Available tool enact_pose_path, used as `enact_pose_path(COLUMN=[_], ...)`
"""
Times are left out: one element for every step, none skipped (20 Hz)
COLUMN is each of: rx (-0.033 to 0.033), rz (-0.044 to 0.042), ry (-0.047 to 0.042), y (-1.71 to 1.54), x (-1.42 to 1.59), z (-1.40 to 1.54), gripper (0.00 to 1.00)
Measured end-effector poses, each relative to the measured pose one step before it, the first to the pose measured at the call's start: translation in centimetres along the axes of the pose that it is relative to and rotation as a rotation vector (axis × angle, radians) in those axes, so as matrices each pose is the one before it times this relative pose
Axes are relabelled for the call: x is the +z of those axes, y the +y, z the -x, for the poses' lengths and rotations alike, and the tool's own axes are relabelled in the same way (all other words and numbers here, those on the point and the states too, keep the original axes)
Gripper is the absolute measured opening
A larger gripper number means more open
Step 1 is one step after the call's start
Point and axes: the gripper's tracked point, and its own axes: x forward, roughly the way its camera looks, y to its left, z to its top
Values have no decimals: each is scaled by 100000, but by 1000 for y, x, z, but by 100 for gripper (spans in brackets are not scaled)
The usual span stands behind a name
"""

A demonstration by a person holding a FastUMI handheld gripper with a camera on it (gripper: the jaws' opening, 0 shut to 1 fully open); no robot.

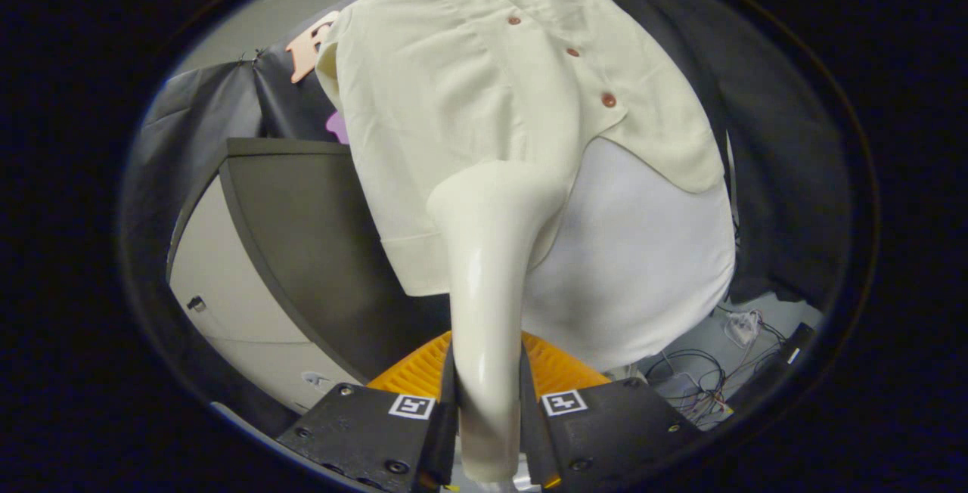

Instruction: Iron the clothes twice with a garment steamer, once on the left side and once on the right side.

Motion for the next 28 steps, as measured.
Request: enact_pose_path(rx=[-122, -383, -259, 183, 165, 152, 394, 734, 502, -223, 382, 416, 126, 72, -469, -1040, -1030, -899, -1047, -1666, -2151, -1707, -1650, -2199, -2073, -1236, -1063, -894], rz=[-538, -138, -278, -549, -486, -230, 437, -82, 224, -722, -1069, -1180, -405, -415, 681, 983, 1133, -18, 61, 366, 68, -819, -1156, -1038, -1221, -874, -77, 649], ry=[1360, 277, 729, 40, -198, -1004, -1229, -1529, -1988, -3255, -1715, -2499, -2466, -2342, -771, -1976, -1819, -2268, -1910, -2310, -3452, -2537, -2743, -2419, -3004, -1988, -1421, -1370], y=[-273, -102, -106, -47, 67, 71, 154, 88, 151, 32, 115, 176, -58, -51, -265, -402, -597, -634, -829, -769, -1096, -875, -854, -1063, -869, -589, -420, -268], x=[-676, -286, -215, -139, 212, 431, 667, 781, 1086, 1534, 1381, 1534, 1685, 1653, 1344, 1623, 1720, 1774, 2131, 1742, 2287, 1984, 2077, 2111, 2050, 1620, 1649, 1413], z=[66, -63, -27, 197, 216, 312, 415, 578, 596, 509, 572, 550, 675, 522, 436, 412, 477, 483, 332, 138, 71, -29, -276, -453, -652, -820, -999, -861], gripper=[37, 37, 37, 37, 37, 37, 37, 37, 37, 37, 37, 37, 37, 37, 37, 37, 37, 37, 37, 37, 37, 37, 37, 37, 37, 37, 37, 37])
